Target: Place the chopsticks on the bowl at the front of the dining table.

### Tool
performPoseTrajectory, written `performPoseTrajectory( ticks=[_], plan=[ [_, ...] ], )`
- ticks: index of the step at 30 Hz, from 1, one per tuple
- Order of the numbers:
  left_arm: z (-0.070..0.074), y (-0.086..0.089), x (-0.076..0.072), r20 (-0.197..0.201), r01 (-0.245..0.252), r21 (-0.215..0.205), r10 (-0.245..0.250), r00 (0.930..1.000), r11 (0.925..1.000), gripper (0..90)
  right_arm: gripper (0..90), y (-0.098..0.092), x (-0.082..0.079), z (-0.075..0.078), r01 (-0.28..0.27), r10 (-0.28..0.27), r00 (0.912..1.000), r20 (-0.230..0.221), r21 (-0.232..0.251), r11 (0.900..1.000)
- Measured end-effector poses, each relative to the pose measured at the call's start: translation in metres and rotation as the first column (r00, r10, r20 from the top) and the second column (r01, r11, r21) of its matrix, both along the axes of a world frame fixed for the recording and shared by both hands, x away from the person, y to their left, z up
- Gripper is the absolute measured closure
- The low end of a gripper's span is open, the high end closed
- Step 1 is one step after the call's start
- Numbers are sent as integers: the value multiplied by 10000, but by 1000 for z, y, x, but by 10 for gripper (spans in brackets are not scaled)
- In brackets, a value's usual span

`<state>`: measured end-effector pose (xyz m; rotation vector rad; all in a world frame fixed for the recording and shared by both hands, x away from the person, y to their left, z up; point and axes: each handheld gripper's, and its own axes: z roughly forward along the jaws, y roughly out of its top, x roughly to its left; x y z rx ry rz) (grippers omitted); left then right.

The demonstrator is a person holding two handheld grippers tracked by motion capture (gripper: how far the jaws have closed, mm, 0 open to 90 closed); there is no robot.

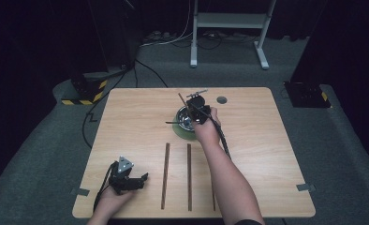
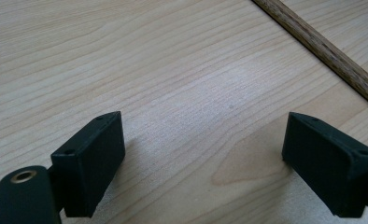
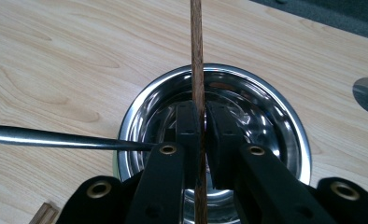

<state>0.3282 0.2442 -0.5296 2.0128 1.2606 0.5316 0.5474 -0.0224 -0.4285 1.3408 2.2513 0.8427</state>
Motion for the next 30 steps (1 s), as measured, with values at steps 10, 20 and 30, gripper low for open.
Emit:
performPoseTrajectory(
  ticks=[10, 20, 30],
  plan=[
    [0, 1, 0, -11, 1, -31, -1, 10000, 10000, 135, 840, 19, 5, -20, -126, 117, 9992, -391, -244, 9996],
    [0, 1, 0, 6, 19, 18, -19, 10000, 10000, 135, 837, 23, 7, -28, -20, 3, 9991, -413, -413, 9991],
    [0, 1, 0, -15, 52, 7, -52, 10000, 10000, 134, 751, 17, -6, -14, -41, 42, 10000, 49, -156, 9999]
  ],
)
